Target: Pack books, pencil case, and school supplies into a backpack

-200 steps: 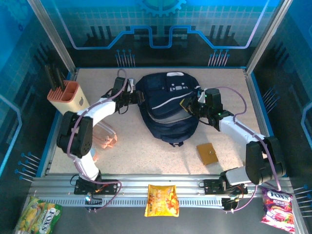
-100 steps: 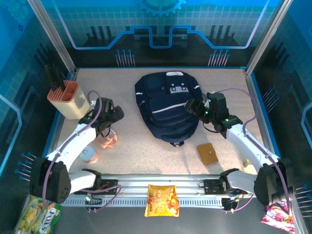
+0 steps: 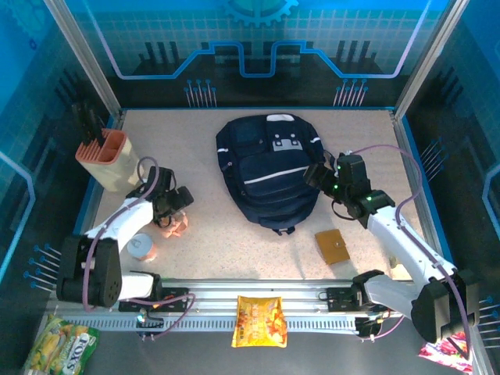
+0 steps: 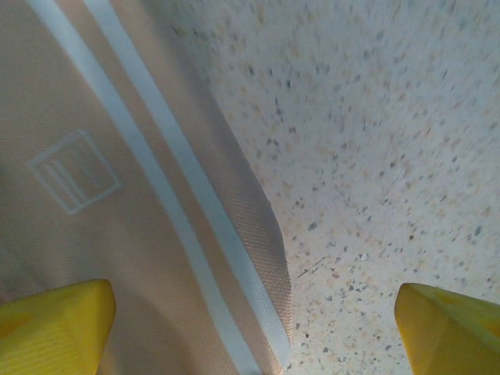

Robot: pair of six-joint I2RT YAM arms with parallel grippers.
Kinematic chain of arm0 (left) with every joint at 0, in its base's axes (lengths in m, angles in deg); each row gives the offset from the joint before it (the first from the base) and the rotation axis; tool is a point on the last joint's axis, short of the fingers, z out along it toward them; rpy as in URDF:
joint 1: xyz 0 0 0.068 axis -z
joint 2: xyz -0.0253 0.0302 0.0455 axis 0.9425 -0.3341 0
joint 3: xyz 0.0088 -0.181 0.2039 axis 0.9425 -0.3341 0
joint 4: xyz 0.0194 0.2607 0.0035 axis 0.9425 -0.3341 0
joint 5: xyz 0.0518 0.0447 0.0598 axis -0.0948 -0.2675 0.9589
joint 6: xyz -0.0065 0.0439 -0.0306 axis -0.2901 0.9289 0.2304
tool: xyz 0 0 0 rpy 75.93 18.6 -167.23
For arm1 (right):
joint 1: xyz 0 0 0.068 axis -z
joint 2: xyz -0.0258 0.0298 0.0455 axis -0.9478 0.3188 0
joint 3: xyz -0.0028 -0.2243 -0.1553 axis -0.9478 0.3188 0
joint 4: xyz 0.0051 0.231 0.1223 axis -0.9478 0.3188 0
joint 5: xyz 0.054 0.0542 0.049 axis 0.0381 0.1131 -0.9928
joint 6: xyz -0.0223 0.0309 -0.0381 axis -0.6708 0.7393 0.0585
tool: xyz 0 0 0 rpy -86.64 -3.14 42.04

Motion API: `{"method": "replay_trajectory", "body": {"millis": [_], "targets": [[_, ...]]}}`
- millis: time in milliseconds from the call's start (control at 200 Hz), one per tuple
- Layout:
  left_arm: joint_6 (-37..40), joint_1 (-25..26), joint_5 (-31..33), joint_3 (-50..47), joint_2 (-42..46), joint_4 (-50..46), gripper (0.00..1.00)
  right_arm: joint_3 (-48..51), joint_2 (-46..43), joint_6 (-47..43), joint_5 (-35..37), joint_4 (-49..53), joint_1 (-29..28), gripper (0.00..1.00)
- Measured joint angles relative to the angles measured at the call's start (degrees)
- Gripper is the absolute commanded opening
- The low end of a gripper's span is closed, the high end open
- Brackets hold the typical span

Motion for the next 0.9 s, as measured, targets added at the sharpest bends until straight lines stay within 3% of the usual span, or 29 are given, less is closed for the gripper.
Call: {"method": "replay_trajectory", "body": {"millis": [235,570,770,900], "targets": [[1.75,0.98,-7.85,1.53,-6.03,3.41,0.93,0.0,-0.17,0.02,0.2,-0.74,-1.05,0.89],[-1.77,9.44,-18.12,5.33,-10.03,7.41,0.93,-1.51,4.81,-0.24,-0.26,-3.19,-4.22,0.88],[-3.3,8.35,-16.74,7.1,-5.03,4.98,0.95,-2.86,6.32,-0.9,-0.28,-4.07,-5.73,0.89],[-5.53,3.76,-13.0,6.36,1.29,3.76,0.95,-2.91,7.23,-1.05,-0.35,-4.83,-6.27,0.89]]}}
